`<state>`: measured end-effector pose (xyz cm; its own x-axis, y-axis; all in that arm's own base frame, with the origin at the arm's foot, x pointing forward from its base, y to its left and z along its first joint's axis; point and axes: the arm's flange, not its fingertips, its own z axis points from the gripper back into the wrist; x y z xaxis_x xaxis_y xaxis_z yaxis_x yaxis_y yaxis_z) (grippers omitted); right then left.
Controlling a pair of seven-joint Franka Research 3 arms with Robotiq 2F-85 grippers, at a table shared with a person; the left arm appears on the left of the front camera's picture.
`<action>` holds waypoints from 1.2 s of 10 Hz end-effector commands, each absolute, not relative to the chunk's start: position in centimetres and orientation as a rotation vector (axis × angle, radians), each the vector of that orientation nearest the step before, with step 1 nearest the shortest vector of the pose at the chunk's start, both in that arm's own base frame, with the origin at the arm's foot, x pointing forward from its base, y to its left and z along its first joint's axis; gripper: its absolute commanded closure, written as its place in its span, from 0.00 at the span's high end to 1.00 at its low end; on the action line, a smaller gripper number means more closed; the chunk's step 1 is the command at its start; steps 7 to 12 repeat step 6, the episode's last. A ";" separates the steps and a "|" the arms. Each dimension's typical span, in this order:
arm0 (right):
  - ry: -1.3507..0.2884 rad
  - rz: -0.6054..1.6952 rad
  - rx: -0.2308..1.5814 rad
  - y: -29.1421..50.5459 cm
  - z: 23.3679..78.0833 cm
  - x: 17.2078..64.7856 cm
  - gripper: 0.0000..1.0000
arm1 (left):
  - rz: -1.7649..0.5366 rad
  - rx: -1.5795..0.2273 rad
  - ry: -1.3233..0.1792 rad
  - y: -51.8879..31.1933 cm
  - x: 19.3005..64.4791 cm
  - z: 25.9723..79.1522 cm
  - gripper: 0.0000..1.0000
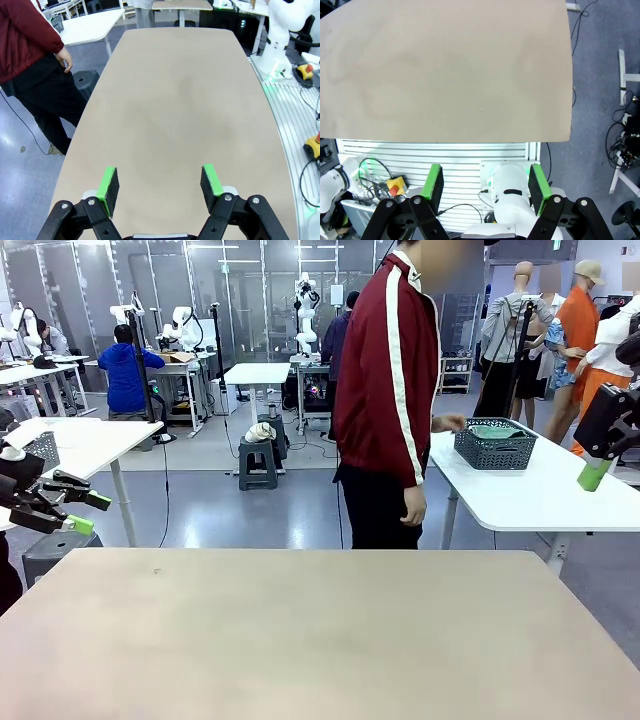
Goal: Fold the towels and place them in the basket.
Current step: Stack the folded Towel with hook on the right side of the table.
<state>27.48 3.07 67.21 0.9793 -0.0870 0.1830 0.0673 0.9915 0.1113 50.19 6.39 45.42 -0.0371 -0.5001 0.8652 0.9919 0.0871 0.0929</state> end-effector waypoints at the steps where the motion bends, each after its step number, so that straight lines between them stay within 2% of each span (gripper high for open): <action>1: -0.186 -0.079 0.104 3.2 67.5 27.6 0.85 | -1.387 -0.710 -0.912 6.3 49.8 45.5 0.84; 12: -0.186 -0.079 0.104 3.2 67.5 27.6 0.85 | -1.387 -0.710 -0.912 6.3 49.8 45.5 0.84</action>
